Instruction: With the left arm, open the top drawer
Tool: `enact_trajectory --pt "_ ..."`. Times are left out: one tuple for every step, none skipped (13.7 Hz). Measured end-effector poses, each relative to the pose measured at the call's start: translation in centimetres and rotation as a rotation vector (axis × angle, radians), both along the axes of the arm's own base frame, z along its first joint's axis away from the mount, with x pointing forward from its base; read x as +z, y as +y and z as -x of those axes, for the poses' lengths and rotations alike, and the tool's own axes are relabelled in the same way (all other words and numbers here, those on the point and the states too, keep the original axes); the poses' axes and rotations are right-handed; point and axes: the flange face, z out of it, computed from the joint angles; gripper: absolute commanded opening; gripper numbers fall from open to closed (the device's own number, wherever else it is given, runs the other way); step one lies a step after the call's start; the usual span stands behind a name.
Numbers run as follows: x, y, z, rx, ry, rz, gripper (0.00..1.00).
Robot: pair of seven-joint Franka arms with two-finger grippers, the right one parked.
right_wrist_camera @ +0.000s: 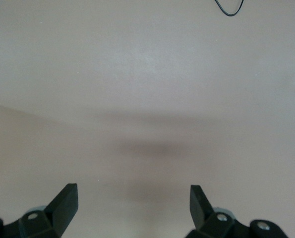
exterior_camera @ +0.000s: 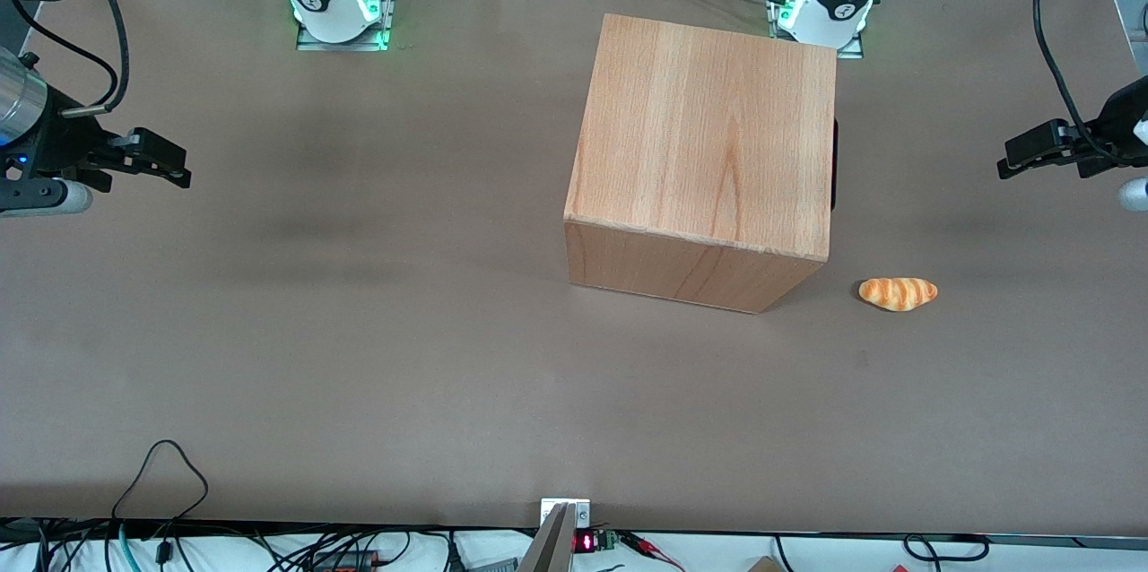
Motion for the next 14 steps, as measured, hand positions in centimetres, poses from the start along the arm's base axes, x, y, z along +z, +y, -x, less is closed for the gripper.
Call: enact_trajectory --pt "0.0 0.0 0.0 0.0 0.001 0.0 1.0" --pt "0.0 0.0 0.0 0.0 0.002 0.0 1.0" --pt "0.0 0.0 0.0 0.001 0.002 0.0 1.0" --pt "-0.1 0.1 0.0 0.001 0.003 0.0 1.0" --pt "-0.1 0.1 0.0 0.001 0.004 0.0 1.0" --pt "-0.2 0.1 0.0 0.001 0.005 0.0 1.0" --pt "-0.3 0.1 0.0 0.001 0.01 0.0 1.0" --pt "-0.8 0.0 0.0 0.0 0.022 0.001 1.0" --pt "-1.5 -0.1 -0.1 -0.003 0.04 0.002 1.0" --pt "-2.3 -0.3 -0.3 -0.006 0.057 0.003 1.0" --pt "-3.0 -0.5 -0.6 -0.01 0.071 0.004 1.0" --pt "-3.9 -0.7 -0.9 -0.015 0.086 0.006 1.0" --pt "-5.0 -1.0 -1.3 -0.02 0.109 0.008 1.0" --pt "-6.5 -1.5 -1.7 -0.03 0.138 0.011 1.0"
